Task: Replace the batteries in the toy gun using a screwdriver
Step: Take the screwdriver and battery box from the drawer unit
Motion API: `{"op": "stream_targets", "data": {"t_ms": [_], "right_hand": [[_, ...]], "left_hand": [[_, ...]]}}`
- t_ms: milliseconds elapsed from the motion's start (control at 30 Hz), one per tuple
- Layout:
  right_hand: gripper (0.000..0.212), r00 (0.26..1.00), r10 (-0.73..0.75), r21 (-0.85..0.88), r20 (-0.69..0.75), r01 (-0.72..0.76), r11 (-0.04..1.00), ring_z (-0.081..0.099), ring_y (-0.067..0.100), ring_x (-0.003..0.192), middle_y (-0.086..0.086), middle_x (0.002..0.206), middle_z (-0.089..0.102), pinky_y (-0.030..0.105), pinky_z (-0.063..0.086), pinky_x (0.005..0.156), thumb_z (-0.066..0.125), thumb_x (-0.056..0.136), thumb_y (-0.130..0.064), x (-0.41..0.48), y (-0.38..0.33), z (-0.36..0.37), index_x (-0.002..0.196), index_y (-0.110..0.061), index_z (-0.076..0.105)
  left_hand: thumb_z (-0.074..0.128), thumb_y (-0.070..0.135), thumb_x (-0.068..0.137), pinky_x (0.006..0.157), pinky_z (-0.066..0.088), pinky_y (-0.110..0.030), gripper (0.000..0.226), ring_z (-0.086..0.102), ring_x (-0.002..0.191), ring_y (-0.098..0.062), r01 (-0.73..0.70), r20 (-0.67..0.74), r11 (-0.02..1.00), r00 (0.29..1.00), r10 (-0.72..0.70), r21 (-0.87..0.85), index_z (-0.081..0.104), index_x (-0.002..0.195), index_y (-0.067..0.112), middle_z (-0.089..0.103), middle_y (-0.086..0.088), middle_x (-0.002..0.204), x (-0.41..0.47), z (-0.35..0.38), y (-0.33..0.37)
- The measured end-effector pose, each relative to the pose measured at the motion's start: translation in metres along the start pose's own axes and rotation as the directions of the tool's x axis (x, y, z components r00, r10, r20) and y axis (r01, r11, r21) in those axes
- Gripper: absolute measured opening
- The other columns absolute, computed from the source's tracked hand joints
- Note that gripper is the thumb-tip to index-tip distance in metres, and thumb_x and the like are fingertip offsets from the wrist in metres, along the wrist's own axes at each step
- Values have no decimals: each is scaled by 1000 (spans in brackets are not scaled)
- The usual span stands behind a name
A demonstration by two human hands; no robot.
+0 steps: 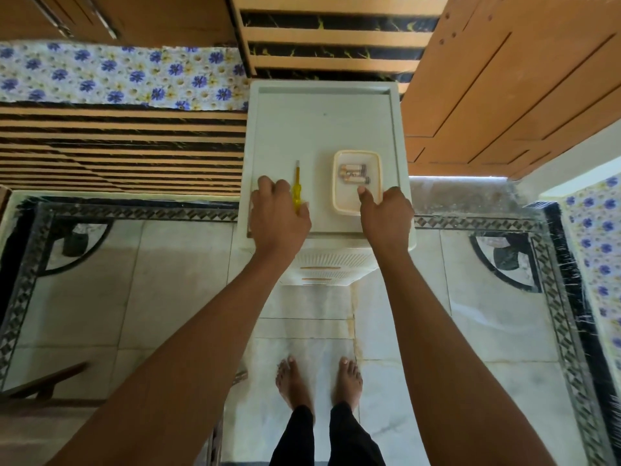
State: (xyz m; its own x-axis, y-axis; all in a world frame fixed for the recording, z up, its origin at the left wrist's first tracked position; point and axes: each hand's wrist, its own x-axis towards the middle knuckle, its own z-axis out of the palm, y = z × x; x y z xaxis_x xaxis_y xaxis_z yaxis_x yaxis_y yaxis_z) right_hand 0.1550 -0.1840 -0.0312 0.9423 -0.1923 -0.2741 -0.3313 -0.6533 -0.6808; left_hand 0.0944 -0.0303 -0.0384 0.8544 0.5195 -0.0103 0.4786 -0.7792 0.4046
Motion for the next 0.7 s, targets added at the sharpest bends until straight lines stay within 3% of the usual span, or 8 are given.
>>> {"op": "stream_targets", "data": {"t_ms": [100, 167, 267, 367, 533, 700], "right_hand": [[49, 999, 11, -13, 49, -10, 1000, 64, 31, 109, 14, 117, 66, 36, 48, 80, 65, 98, -46, 3, -7, -1, 121, -3, 58], [43, 996, 8, -17, 84, -7, 1000, 62, 29, 102, 13, 110, 65, 31, 39, 76, 63, 101, -40, -3, -9, -7, 118, 0, 58], [29, 989, 27, 112, 142, -43, 993, 65, 30, 101, 9, 101, 61, 40, 53, 82, 64, 100, -36, -15, -4, -13, 102, -9, 55], [34, 981, 80, 275, 179, -128, 953, 70, 34, 97, 15, 98, 66, 56, 62, 85, 71, 96, -35, -33, 3, -23, 80, -17, 46], [33, 969, 94, 495, 227, -198, 846, 72, 27, 101, 10, 101, 69, 51, 65, 80, 74, 95, -20, -98, 11, -42, 79, -9, 48], [28, 967, 63, 593, 247, -202, 779, 75, 31, 98, 21, 99, 73, 44, 66, 76, 77, 93, -18, -165, 12, -67, 88, -10, 51]], "left_hand": [[67, 24, 99, 73, 52, -38, 24, 62, 107, -30, 58, 45, 997, 997, -55, -60, 63, 115, 8, 57, -11, 118, 7, -1, 7], [65, 21, 101, 77, 51, -41, 22, 62, 110, -32, 120, 96, 990, 989, -113, -68, 63, 117, 6, 60, -13, 117, 6, -4, 7], [66, 20, 101, 83, 53, -41, 21, 64, 106, -28, 241, 195, 952, 959, -205, -187, 67, 115, 4, 66, -11, 113, 0, -16, 3], [65, 17, 102, 78, 44, -29, 17, 59, 91, -18, 311, 279, 895, 934, -224, -321, 72, 108, 4, 66, -5, 98, -19, -34, -4], [65, 21, 101, 79, 55, -33, 10, 65, 90, -18, 402, 348, 726, 908, -234, -558, 72, 101, 15, 67, 2, 91, -70, -69, -18], [69, 18, 98, 57, 45, -16, 5, 65, 73, -9, 446, 394, 618, 890, -229, -648, 73, 95, 16, 75, -3, 89, -129, -113, -28]]}}
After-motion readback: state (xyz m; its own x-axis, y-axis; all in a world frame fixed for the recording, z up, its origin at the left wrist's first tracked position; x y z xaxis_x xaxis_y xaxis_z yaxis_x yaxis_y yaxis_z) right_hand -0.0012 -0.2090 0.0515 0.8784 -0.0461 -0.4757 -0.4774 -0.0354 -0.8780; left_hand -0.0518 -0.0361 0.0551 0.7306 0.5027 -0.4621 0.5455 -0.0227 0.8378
